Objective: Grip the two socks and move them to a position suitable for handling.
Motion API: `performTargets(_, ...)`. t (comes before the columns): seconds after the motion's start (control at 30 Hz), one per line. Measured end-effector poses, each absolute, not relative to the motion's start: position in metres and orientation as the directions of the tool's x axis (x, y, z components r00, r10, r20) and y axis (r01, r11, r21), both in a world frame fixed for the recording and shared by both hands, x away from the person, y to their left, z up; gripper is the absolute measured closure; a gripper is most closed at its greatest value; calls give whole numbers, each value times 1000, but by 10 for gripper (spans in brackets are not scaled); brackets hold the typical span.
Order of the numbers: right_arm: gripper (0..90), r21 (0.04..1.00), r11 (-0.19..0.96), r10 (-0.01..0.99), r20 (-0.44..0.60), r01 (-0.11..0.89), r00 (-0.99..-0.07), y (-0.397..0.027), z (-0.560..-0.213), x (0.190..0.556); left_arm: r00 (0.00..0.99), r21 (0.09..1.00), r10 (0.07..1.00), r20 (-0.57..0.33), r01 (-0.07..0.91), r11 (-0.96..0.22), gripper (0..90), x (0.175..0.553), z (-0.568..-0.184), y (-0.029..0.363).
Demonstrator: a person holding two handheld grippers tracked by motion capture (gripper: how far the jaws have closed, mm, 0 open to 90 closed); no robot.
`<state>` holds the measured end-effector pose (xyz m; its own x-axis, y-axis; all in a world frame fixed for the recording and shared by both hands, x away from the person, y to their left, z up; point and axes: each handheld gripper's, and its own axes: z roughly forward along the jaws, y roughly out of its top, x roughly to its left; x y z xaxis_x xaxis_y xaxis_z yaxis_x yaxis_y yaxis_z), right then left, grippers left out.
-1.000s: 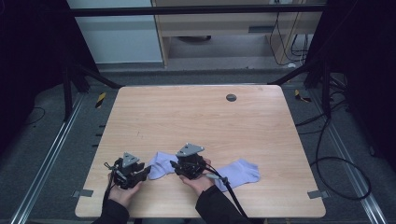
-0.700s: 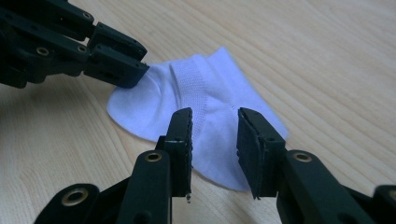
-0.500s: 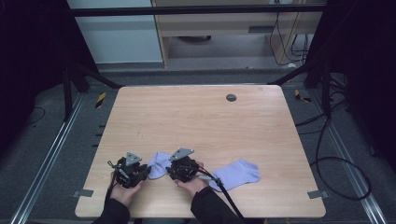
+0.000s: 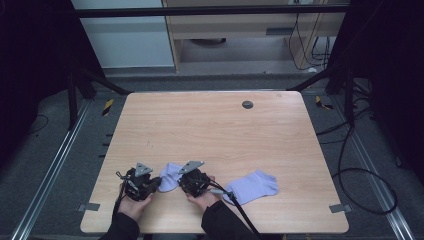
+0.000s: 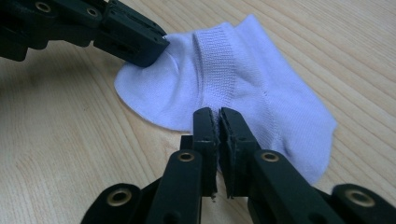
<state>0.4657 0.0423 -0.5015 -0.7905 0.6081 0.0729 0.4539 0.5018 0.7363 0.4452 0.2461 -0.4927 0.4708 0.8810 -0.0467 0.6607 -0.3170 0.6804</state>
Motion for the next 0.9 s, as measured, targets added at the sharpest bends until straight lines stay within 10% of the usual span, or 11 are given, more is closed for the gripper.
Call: performTargets(0.9,850,827,281,775,103,486,-623,19,-475,514,475,683,879,-44,656,-321,860,445,-492,246)
